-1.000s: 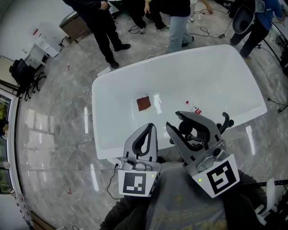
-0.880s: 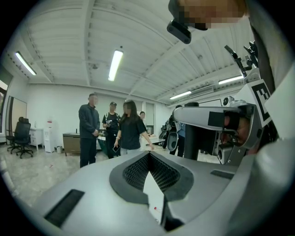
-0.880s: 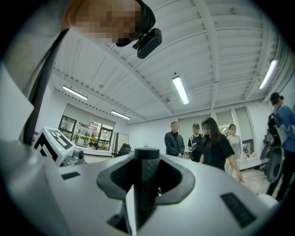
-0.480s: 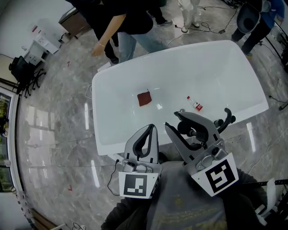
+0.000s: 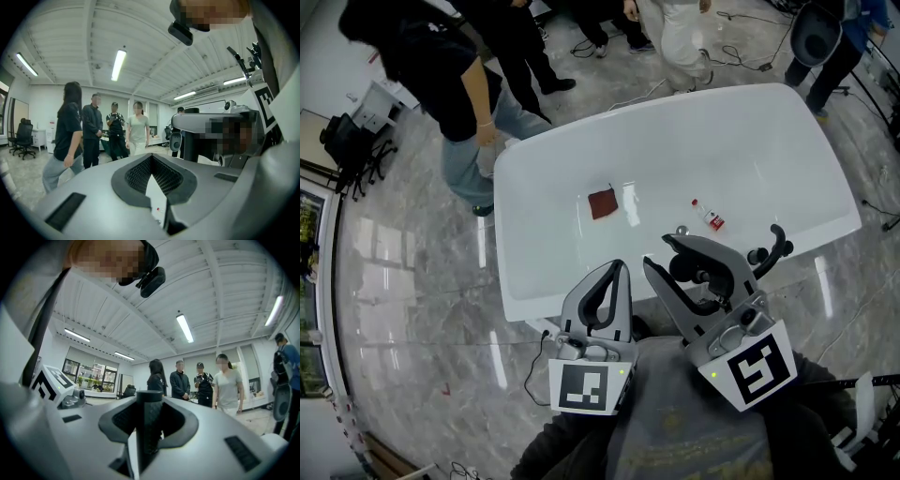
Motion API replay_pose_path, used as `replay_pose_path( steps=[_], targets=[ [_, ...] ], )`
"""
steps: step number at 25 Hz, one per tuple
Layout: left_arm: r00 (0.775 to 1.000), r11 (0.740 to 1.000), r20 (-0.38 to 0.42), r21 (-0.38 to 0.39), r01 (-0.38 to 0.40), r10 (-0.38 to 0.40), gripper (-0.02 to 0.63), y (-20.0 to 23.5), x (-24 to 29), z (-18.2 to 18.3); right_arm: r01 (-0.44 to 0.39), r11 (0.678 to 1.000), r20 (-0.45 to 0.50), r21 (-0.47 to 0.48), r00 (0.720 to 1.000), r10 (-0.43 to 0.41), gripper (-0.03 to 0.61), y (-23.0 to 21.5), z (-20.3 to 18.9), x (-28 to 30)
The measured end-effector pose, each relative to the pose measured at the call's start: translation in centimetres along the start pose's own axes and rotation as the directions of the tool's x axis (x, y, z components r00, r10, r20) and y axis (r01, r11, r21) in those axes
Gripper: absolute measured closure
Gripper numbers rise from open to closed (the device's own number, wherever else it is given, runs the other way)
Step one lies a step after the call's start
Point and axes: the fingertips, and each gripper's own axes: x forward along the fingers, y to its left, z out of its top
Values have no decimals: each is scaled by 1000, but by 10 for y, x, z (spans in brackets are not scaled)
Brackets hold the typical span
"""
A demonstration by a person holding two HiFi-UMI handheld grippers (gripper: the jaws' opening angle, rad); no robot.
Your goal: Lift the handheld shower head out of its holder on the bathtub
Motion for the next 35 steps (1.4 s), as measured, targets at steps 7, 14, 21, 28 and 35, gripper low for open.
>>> replay_pose_path(
  steps=[7,14,21,28,35],
  targets=[
    [1000,1000,0,-9,-4,4,611,1,-6,-3,-8,1000,-1,-2,1000,8,463,7,0,-1],
    [1000,1000,-1,-5,-4,4,611,-3,-10,-2,-21,1000,13,-16,1000,21,463,14,6,-8],
    [1000,1000,4,0,1,-1,611,-6,-1,-6,-27,1000,6,-4,1000,27,463,6,-3,-8],
    [1000,1000,19,-17,3,-2,611,-3,-5,-4,-32,999,17,-38,999,33,465,12,1,-6],
    [995,996,49,20,-83,82,611,16,-6,-6,-76,997,59,26,996,74,465,17,-13,10]
  ],
)
